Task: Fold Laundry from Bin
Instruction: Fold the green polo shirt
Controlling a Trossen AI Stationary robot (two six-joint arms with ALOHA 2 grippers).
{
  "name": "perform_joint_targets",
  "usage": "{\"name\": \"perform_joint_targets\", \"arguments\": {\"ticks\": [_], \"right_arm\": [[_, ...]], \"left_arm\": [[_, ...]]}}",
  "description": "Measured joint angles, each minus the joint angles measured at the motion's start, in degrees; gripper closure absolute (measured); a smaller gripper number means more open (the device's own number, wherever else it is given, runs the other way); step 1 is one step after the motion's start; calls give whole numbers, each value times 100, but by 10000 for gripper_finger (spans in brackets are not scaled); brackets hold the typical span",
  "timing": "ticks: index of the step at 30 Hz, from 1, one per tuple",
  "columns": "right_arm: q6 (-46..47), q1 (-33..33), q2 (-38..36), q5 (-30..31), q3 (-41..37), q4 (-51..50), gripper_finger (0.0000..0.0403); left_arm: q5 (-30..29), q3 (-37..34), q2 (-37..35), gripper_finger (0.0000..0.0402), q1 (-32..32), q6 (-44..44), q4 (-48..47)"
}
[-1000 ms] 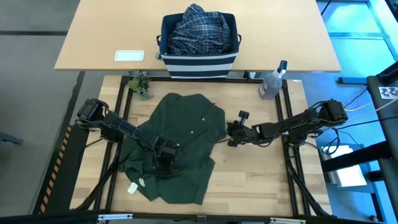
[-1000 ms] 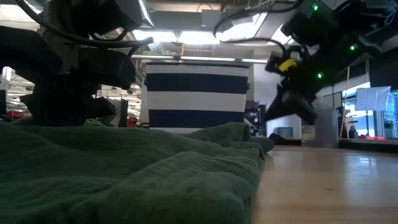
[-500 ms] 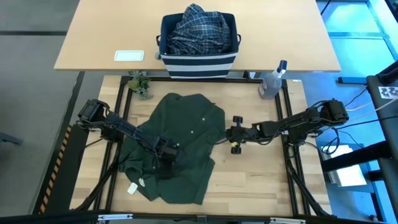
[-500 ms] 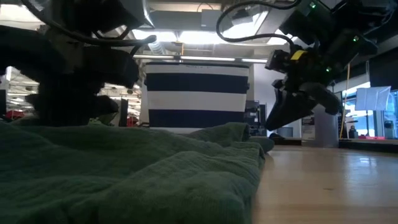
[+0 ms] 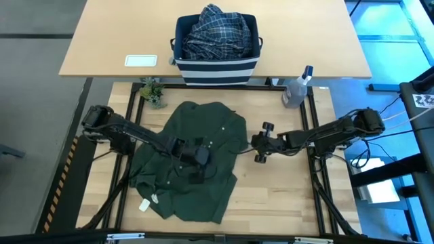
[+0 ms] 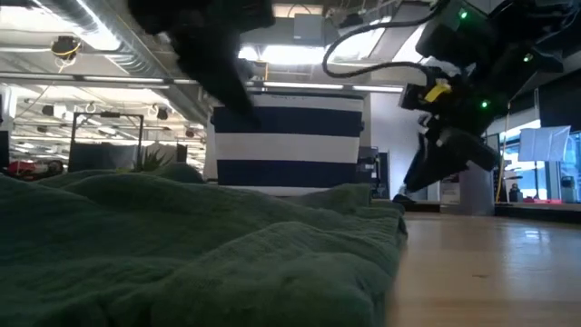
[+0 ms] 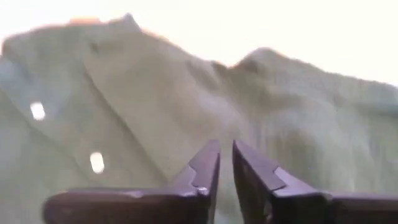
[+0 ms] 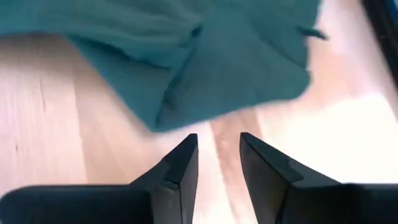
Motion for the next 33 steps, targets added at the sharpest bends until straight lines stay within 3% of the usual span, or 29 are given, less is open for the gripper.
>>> {"name": "perform_joint_targets", "arguments": {"ticks": [7, 12, 17, 26, 33], "right_arm": [[159, -4, -963, 85, -555, 560, 290], [60, -41, -1064, 75, -967, 1588, 291], [-62, -512, -598, -167, -1010, 2206, 302], [-418, -1476, 557, -1725, -755, 3395, 397], [-557, -1803, 1370, -2074, -191, 3215, 388]], "left_arm": [[333, 21, 549, 279, 739, 241, 797], [1211, 21, 907, 266, 891, -56, 866], [1590, 21, 961, 270, 438, -308, 801], [1514, 24, 1009, 271, -690, -1527, -230], [1513, 28, 1007, 271, -1338, -2561, -1333]]}}
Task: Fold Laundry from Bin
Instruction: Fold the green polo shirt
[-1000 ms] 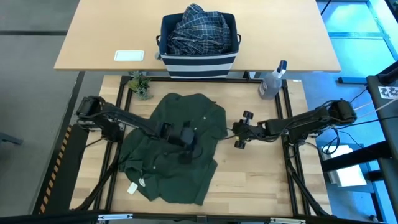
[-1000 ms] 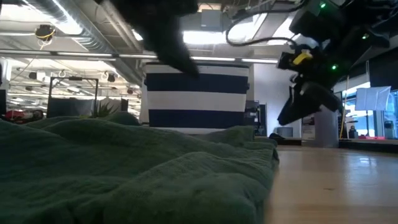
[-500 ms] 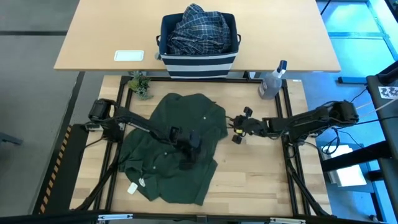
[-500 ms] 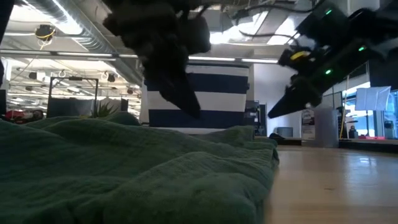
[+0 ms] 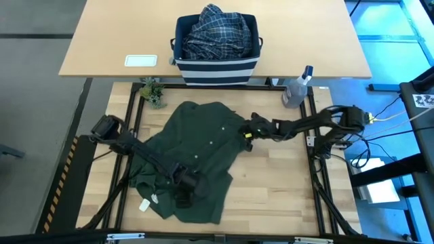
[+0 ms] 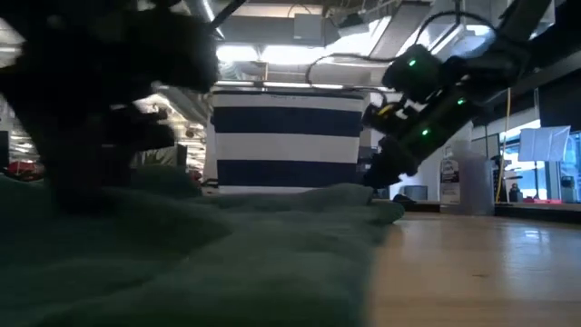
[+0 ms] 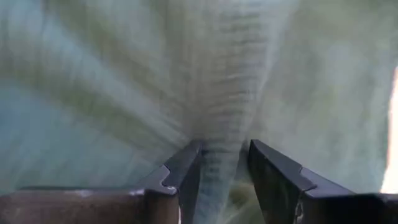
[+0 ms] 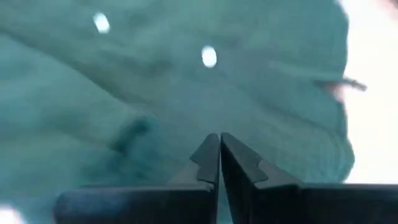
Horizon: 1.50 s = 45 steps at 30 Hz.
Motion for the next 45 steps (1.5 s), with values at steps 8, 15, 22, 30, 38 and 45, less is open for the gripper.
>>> {"name": "perform_joint_targets", "arguments": {"ticks": [8, 15, 22, 30, 38, 45], "right_arm": [[224, -21, 236, -9, 275, -1246, 399], [751, 667, -5, -155, 282, -2417, 401], [1656, 1781, -495, -160, 251, -3533, 401], [2863, 2872, -835, -51, 238, -4542, 402], [2521, 3705, -897, -722, 234, -4130, 402], [2205, 3746, -1170, -830, 208, -3961, 402]], "left_arm": [[-668, 0, 0, 271, -104, -460, -1770], [-1579, 0, 0, 271, 313, 283, -2136], [-2172, 0, -2, 271, 851, 1565, -2136], [-2880, 0, -2, 271, 1198, 3538, -2202], [-4137, 0, -8, 271, 1345, 3473, -3446], [-3948, 50, -220, 271, 799, 2838, -3481]]}}
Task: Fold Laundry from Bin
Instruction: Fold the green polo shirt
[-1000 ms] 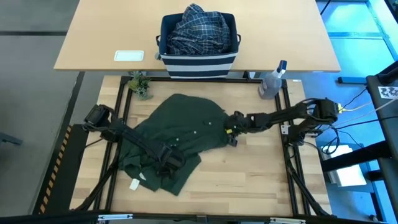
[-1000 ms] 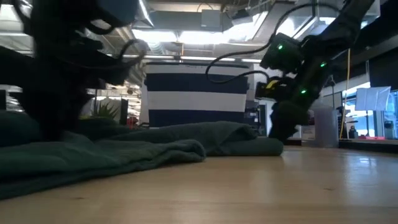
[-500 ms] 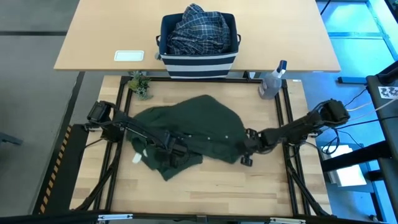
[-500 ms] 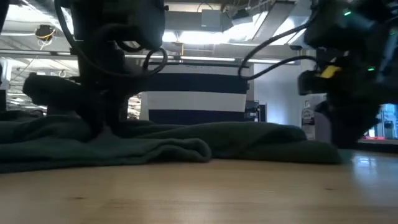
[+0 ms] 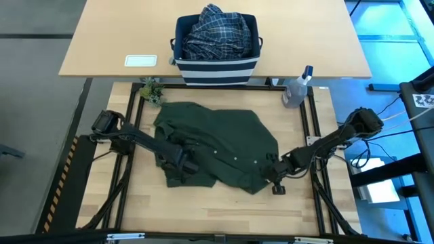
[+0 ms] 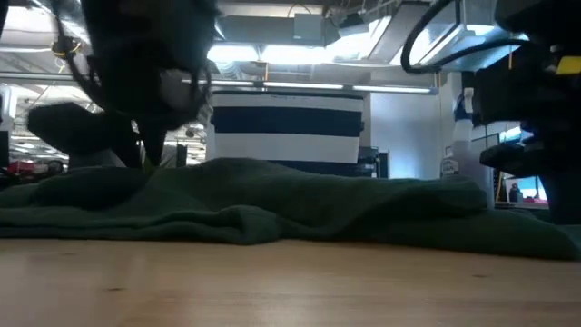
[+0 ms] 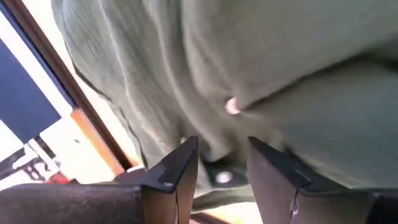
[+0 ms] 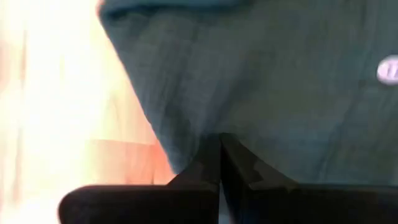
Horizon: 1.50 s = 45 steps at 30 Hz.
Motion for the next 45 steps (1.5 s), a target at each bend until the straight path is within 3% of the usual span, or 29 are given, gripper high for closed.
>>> {"name": "perform_joint_targets", "arguments": {"ticks": [7, 13, 17, 24, 29, 36, 42, 45], "right_arm": [[-512, -314, -517, 315, 10, 39, 402], [-881, -1015, -664, 1739, 22, 84, 402], [-1042, -1872, -625, 2062, 22, 93, 402], [-1640, -3384, -564, 1820, -63, 165, 402], [-1895, -4046, -527, 1142, -317, 433, 402], [-1827, -4162, -431, 781, -662, 507, 402], [-1211, -4108, -495, -174, -1030, 356, 402], [-933, -3806, -573, -348, -1171, 333, 402]], "left_arm": [[457, 49, -329, 271, -811, -854, 1189], [914, 59, -121, 271, -1203, -954, 2987], [1045, 57, 196, 271, -1236, -1186, 3305], [1658, 77, 630, 271, -1238, -1446, 2860], [1670, 72, 610, 271, -1323, -1668, 1834], [1882, 46, 561, 271, -1538, -1700, 954], [2004, 42, 561, 271, -1707, -2133, -186], [1972, 42, 561, 271, -1764, -2372, -781]]}}
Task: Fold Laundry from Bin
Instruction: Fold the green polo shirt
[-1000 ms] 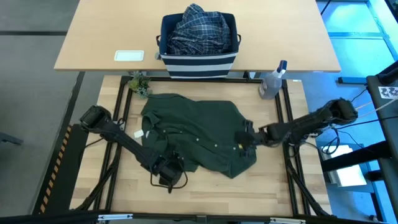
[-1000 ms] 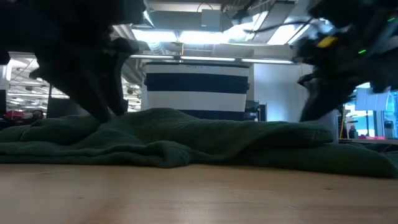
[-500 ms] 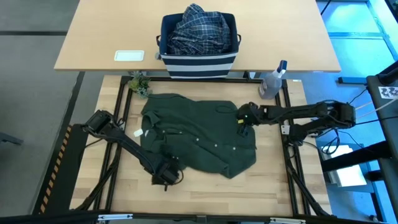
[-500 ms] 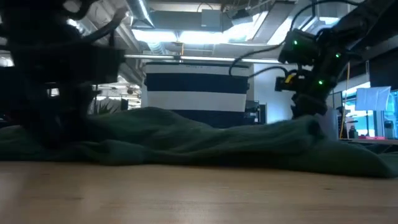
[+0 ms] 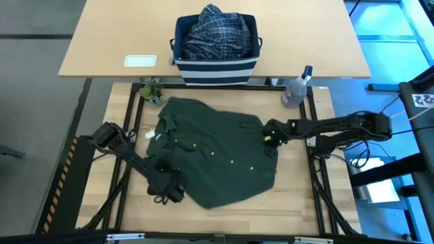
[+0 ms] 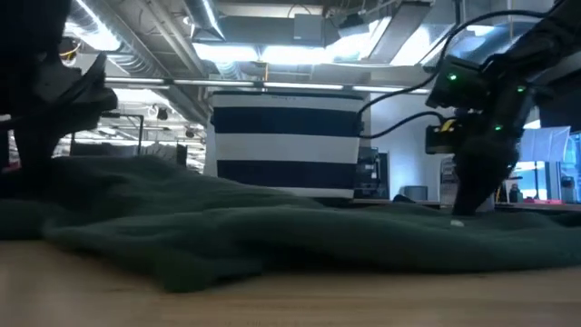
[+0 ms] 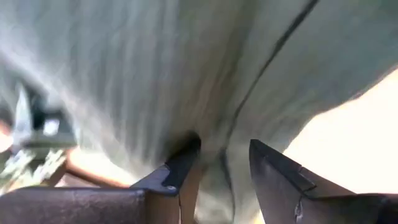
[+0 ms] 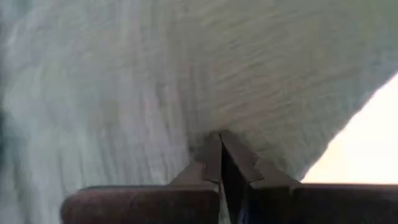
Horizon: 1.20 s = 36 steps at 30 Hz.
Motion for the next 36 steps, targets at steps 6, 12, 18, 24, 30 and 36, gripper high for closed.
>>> {"name": "perform_joint_targets", "arguments": {"ticks": [6, 12, 18, 24, 30, 36], "right_arm": [[290, 1065, -147, -981, -107, 328, 402], [416, 2288, -129, -1364, -138, 1296, 402], [884, 3133, -134, -897, -127, 1814, 402], [659, 3591, -141, -516, -111, 2532, 402], [-247, 3497, -142, 363, 315, 2133, 402], [-1203, 2915, -149, 926, 1094, 1343, 402]], "left_arm": [[-348, 0, -1, 271, 9, -572, -692], [-1363, 0, -527, 271, -3, -1368, -217], [-1994, -359, -1440, 276, 22, -1532, 933], [-1813, -1227, -2189, 290, 228, -1707, 2191], [-1764, -1629, -2487, 305, 392, -1692, 3692], [-1523, -1635, -2444, 311, 486, -1160, 5063]]}}
